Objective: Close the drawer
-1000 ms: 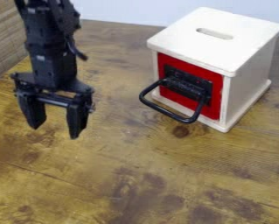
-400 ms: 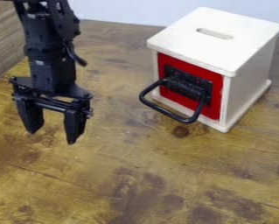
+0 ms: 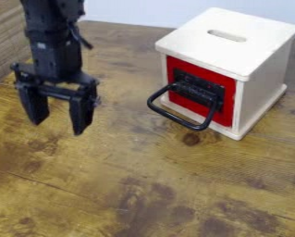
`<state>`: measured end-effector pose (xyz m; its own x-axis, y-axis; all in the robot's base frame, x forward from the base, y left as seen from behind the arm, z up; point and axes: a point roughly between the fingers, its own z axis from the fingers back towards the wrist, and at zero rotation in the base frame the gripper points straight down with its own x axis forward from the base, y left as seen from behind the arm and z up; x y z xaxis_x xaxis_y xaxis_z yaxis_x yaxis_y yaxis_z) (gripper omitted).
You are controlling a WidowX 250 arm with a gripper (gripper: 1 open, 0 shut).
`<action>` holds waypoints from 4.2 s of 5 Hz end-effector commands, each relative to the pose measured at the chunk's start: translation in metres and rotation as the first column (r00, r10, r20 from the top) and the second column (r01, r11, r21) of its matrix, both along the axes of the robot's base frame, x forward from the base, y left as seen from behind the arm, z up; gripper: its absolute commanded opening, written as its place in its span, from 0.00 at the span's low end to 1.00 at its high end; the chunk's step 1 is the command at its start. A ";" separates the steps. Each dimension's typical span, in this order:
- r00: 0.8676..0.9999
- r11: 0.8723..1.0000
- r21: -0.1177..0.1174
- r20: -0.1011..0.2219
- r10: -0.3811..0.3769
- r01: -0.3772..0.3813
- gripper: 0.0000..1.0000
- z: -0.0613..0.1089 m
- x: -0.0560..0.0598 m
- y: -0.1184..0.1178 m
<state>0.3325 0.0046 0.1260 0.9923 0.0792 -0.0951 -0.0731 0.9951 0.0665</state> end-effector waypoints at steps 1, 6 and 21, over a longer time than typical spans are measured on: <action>0.996 0.997 0.002 0.057 0.072 -0.072 1.00 0.011 0.006 0.014; 0.970 0.969 -0.048 0.011 0.242 -0.242 1.00 -0.011 0.010 -0.019; 0.958 0.954 -0.261 0.277 -0.070 0.145 1.00 0.000 0.118 -0.065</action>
<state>0.4418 -0.0874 0.0714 0.9949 -0.0910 0.0428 0.0982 0.9706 -0.2199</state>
